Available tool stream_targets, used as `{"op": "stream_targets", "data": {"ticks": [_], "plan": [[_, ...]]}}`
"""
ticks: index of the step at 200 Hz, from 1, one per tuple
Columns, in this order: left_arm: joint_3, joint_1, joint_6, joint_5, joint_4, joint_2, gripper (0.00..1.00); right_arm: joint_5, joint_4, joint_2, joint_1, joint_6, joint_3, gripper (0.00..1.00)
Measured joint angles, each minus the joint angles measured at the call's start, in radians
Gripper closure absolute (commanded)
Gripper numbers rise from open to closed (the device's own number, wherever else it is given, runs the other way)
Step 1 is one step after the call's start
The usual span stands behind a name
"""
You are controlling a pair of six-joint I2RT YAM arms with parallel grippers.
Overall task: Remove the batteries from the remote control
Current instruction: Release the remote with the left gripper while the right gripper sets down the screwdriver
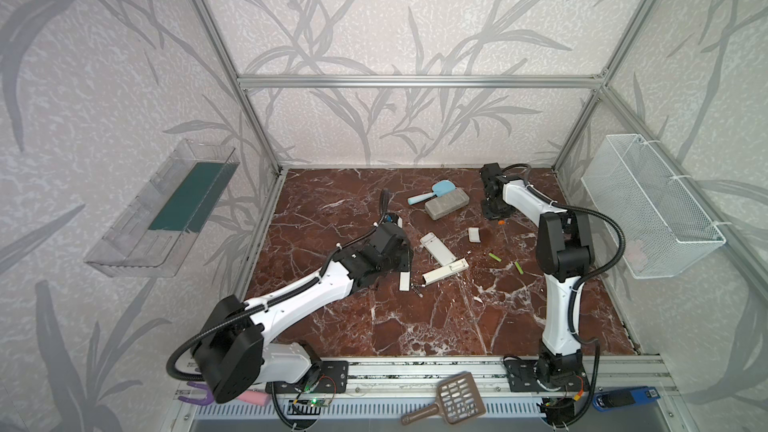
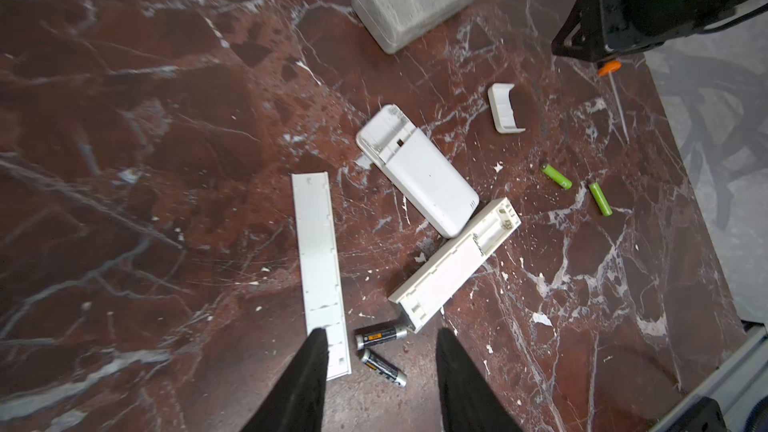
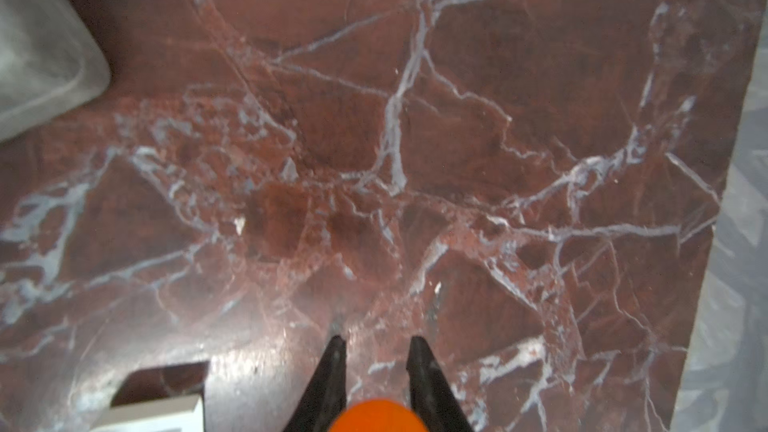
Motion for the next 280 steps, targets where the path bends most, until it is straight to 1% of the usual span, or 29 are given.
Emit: {"op": "stream_targets", "data": {"ticks": [33, 60, 80, 96, 116, 139, 149, 228, 248, 280], "plan": [[-0.075, 0.027, 0.007, -0.049, -0.004, -0.086, 0.55, -0.020, -0.048, 0.091, -0.023, -0.003, 0.134, 0.96], [-0.102, 0.044, 0.007, -0.059, -0.010, -0.092, 0.55, -0.043, -0.081, 0.143, -0.039, -0.008, 0.227, 0.94], [-0.106, 0.053, 0.007, -0.061, -0.013, -0.092, 0.55, -0.056, -0.106, 0.188, -0.044, -0.013, 0.299, 0.90], [-0.106, 0.060, 0.007, -0.064, -0.014, -0.092, 0.55, -0.062, -0.122, 0.225, -0.047, -0.016, 0.335, 0.81], [-0.110, 0.068, 0.007, -0.064, -0.013, -0.092, 0.55, -0.068, -0.146, 0.268, -0.046, -0.021, 0.370, 0.71], [-0.123, 0.080, 0.006, -0.063, -0.010, -0.090, 0.55, -0.071, -0.156, 0.274, -0.044, -0.025, 0.385, 0.61], [-0.125, 0.085, 0.007, -0.062, -0.011, -0.086, 0.55, -0.072, -0.161, 0.274, -0.043, -0.026, 0.387, 0.59], [-0.125, 0.110, 0.011, -0.056, -0.011, -0.081, 0.55, -0.079, -0.200, 0.275, -0.042, -0.037, 0.404, 0.57], [-0.124, 0.118, 0.024, -0.055, -0.020, -0.081, 0.55, -0.083, -0.234, 0.283, -0.042, -0.041, 0.454, 0.56], [-0.097, 0.135, 0.054, -0.056, -0.068, -0.080, 0.55, -0.087, -0.297, 0.288, -0.036, -0.046, 0.595, 0.55]]}}
